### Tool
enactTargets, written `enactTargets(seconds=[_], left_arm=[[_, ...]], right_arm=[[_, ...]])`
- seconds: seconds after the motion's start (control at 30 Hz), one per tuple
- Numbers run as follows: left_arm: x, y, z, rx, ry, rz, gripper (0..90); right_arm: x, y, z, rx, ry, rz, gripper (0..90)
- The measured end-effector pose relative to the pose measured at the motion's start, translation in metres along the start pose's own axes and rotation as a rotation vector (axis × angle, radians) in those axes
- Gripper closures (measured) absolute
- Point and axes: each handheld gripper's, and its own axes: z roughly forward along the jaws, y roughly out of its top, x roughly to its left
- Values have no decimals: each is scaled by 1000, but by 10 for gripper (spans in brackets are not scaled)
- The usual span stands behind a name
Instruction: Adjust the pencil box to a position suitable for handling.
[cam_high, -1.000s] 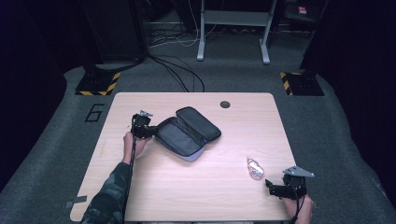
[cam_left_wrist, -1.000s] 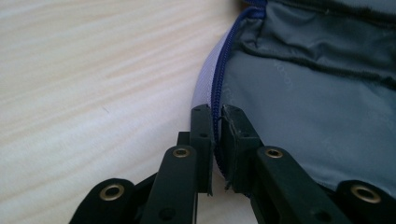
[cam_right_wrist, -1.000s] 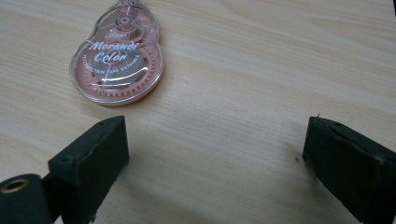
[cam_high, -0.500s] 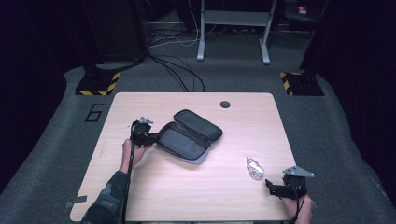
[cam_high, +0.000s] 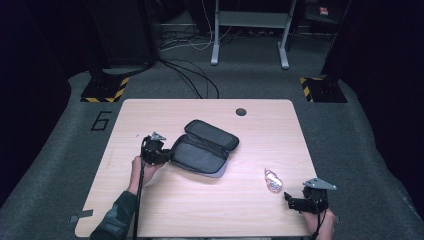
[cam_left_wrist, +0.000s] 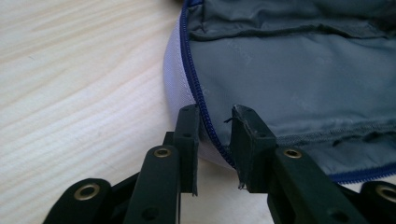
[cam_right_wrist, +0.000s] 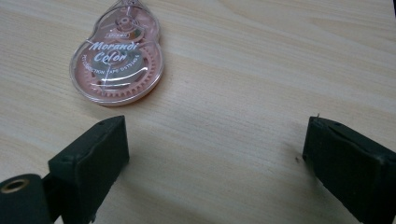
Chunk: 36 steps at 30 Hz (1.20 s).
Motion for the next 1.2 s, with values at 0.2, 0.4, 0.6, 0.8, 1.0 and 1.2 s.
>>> enactTargets(seconds=[0.2, 0.4, 0.6, 0.8, 1.0, 1.2], left_arm=[[-9, -5, -3, 7, -39, -1, 675], [-20, -10, -3, -2, -59, -9, 646], [-32, -13, -3, -8, -80, -12, 614], [-44, -17, -3, -13, -106, -17, 588], [-57, -19, -1, -17, -127, -10, 561], [-68, -21, 2, -33, -137, -4, 549]], right_arm=[[0, 0, 0, 0, 0, 0, 67], [0, 0, 0, -1, 0, -3, 67], [0, 0, 0, -2, 0, -5, 67], [0, 0, 0, -1, 0, 0, 67], [0, 0, 0, -2, 0, -3, 67], [0, 0, 0, -2, 0, -3, 68]])
